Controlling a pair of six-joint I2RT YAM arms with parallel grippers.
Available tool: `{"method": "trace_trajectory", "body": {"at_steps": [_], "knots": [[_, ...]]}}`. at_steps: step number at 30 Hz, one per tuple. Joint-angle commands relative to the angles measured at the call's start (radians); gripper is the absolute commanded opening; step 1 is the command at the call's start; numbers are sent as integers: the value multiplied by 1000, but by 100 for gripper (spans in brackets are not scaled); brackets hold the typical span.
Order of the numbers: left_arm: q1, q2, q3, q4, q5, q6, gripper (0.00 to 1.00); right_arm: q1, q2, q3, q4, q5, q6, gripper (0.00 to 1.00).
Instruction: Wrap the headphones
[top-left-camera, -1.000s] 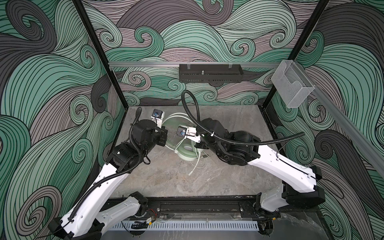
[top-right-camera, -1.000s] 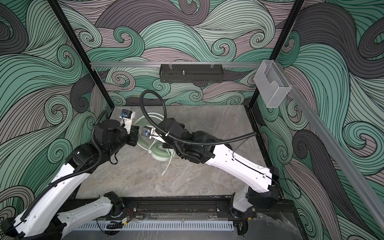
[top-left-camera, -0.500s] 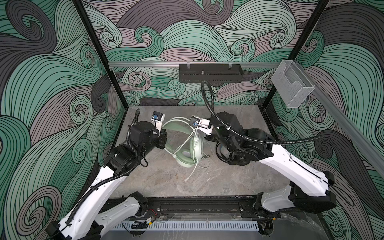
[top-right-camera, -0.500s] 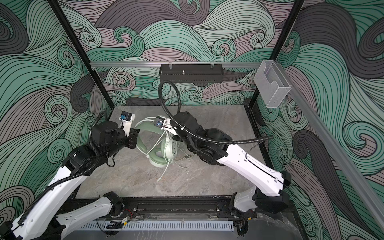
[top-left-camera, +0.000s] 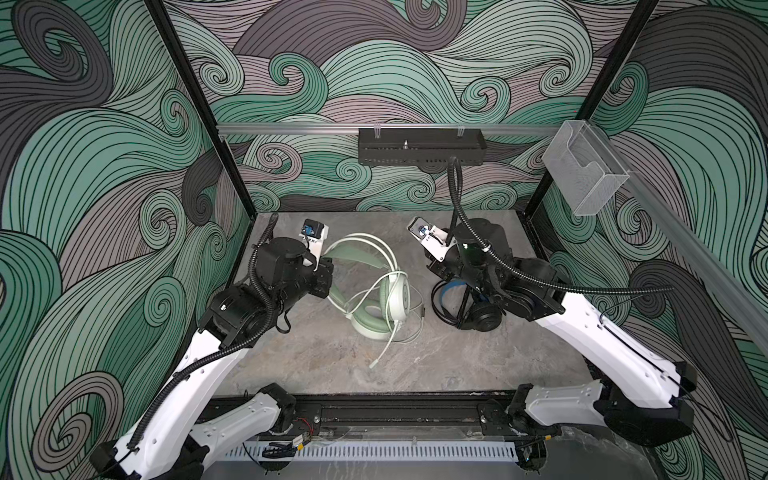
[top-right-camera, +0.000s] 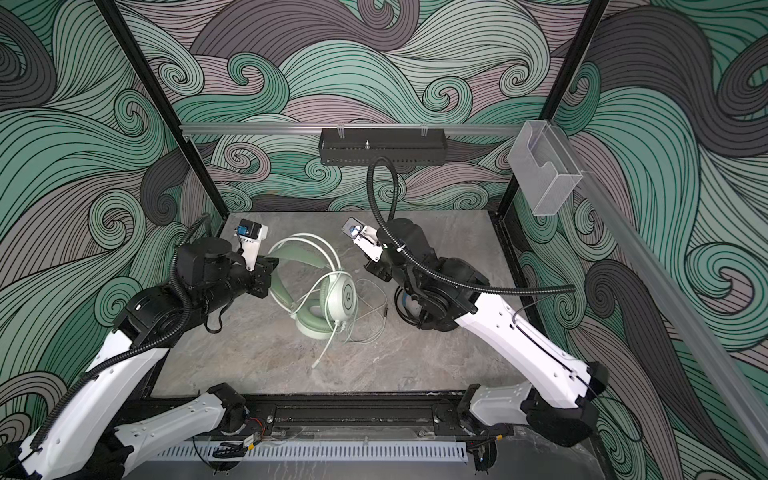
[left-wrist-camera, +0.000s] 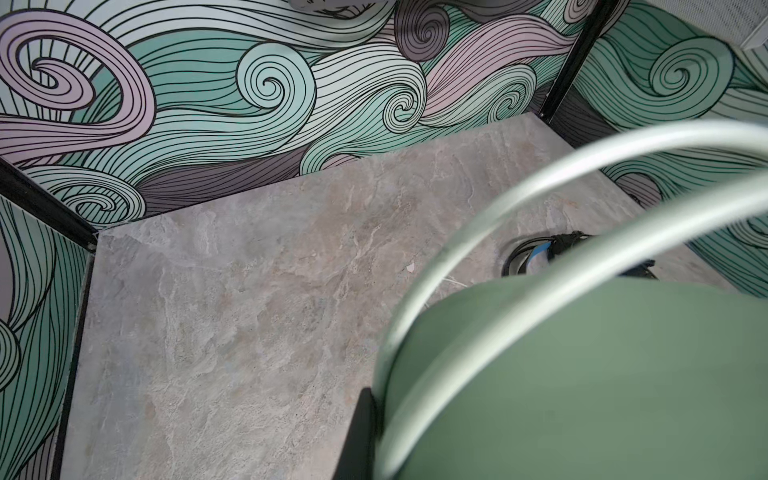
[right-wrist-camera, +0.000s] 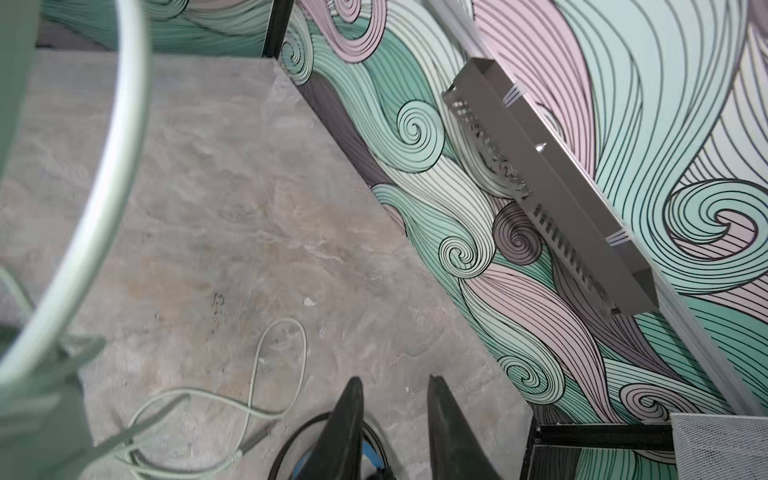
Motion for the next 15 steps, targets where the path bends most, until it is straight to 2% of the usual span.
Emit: {"method": "trace_trajectory", "body": {"at_steps": [1,5,10,15], "knots": [[5,43,143,-65,63,-119,0,-14,-115,-63,92,-143,72,44],[5,106,260,-179,104,-213,0,-40,-271,-230,166,-213,122,61],[13,153,371,-245,152,-339,0,-76,-378,-364,179,-373,270,65],[14,172,433,-225,186,-402,0,-89,-405,-530,366,-475,418,67]]}}
